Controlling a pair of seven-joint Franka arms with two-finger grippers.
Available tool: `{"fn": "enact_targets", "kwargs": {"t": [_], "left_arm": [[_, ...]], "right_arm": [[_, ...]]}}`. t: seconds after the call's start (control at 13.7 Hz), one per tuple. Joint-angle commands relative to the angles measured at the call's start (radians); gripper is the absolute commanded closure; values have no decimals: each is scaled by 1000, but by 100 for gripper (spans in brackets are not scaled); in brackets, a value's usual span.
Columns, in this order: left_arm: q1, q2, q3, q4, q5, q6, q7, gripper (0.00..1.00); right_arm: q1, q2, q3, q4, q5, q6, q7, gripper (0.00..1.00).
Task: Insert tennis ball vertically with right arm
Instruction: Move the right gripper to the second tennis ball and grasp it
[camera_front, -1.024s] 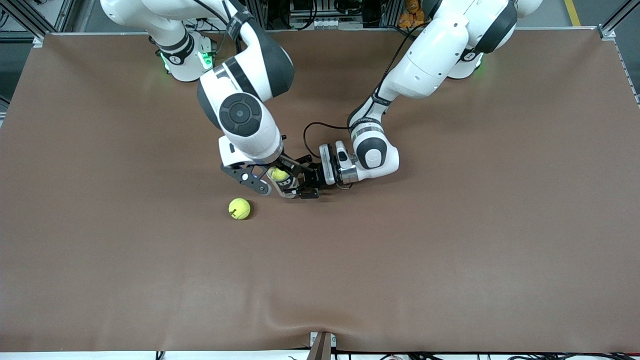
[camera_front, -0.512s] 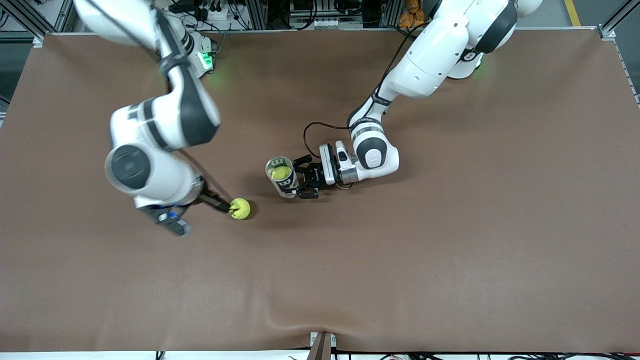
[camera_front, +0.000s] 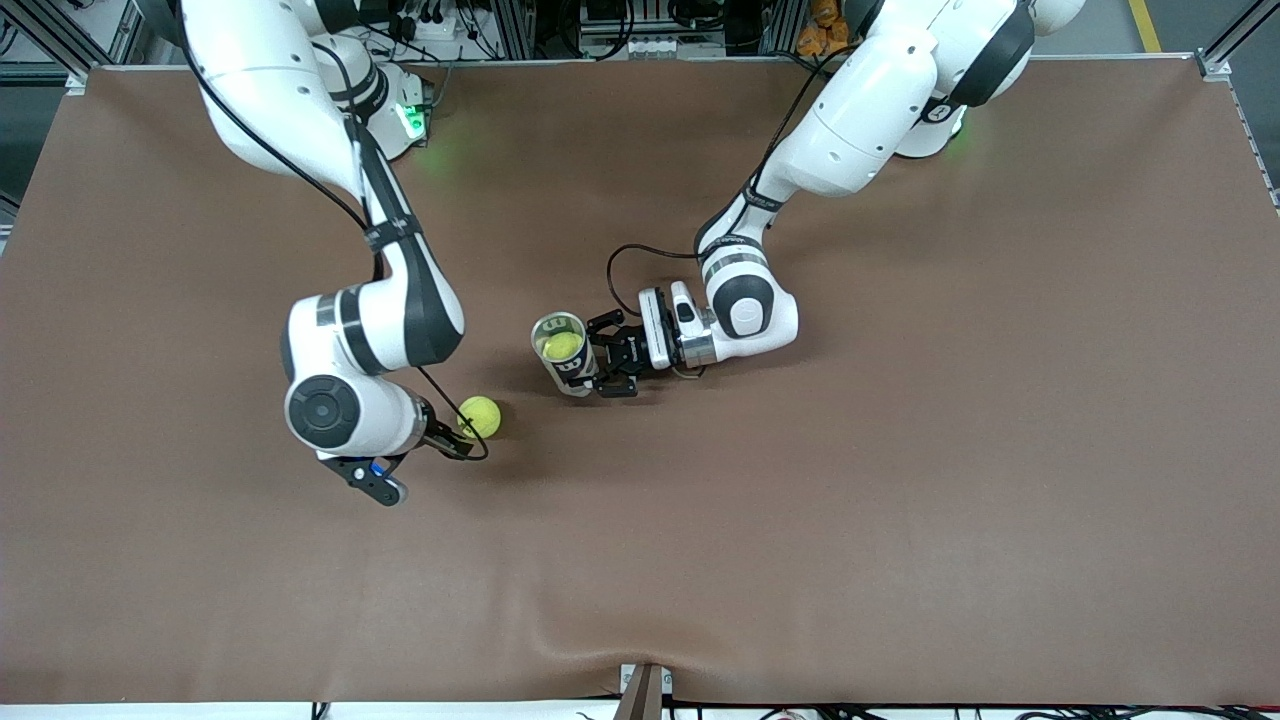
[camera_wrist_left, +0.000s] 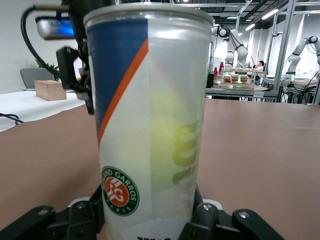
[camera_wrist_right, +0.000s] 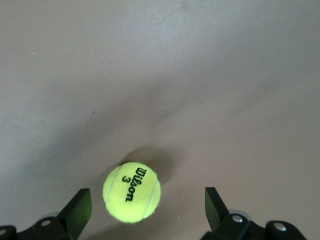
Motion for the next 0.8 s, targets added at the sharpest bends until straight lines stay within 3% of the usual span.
{"fn": "enact_targets", "kwargs": {"t": [0.0, 0.22, 0.73], "left_arm": [[-10, 19, 1, -3, -19, 29, 71, 36], [-8, 20, 1, -3, -19, 27, 71, 36], [-6, 20, 1, -3, -16, 29, 71, 36]], "right_arm": [[2, -9, 4, -24, 31, 20, 11, 0], [19, 14, 5, -35, 71, 59, 11, 0], [42, 73, 11, -59, 71, 118, 3, 0]]}}
